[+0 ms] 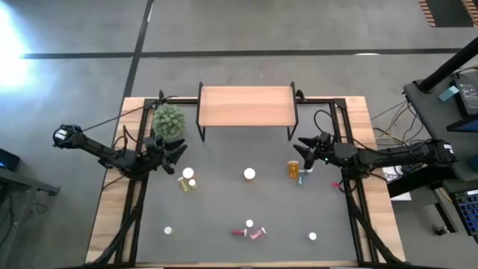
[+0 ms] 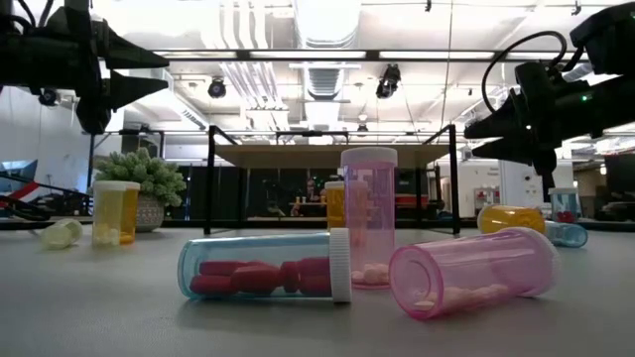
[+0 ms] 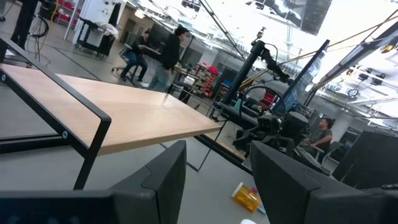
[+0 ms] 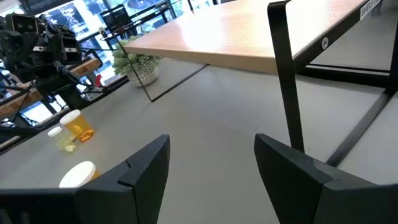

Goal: Pick and place medicine bottles onto shelf by color

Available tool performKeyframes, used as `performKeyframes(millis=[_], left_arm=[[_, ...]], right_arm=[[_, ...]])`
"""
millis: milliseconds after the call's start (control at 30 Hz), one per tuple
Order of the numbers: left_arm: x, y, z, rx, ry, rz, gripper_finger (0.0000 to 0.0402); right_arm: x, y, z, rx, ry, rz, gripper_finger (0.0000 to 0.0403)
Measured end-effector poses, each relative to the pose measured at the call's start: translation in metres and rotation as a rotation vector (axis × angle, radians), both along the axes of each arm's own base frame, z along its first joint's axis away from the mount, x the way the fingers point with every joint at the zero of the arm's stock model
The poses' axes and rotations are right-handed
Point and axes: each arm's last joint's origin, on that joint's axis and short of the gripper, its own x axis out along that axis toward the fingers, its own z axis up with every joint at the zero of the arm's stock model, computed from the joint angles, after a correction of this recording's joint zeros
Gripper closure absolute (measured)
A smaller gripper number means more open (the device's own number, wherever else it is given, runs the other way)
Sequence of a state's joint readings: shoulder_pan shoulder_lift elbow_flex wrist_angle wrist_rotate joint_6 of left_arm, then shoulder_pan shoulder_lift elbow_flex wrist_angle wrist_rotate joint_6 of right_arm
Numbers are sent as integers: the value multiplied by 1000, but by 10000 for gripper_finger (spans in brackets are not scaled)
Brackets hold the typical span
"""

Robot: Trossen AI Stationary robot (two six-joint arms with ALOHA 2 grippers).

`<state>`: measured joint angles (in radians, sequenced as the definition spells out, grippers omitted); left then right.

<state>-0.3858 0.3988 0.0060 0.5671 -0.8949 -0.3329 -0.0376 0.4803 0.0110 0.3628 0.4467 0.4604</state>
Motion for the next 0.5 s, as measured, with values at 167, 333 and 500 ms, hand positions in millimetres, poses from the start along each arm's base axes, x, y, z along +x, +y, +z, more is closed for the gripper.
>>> performKeyframes(millis=[167, 333, 500], left_arm=[[0, 0, 0, 21, 15, 20, 240], [0, 1, 0, 45, 29, 28, 240], [-2, 1, 9, -23, -89, 24, 240]], right_arm=[[0, 0, 0, 0, 0, 0, 179], [0, 0, 0, 0, 0, 0, 179], [0, 0, 0, 0, 0, 0, 179]])
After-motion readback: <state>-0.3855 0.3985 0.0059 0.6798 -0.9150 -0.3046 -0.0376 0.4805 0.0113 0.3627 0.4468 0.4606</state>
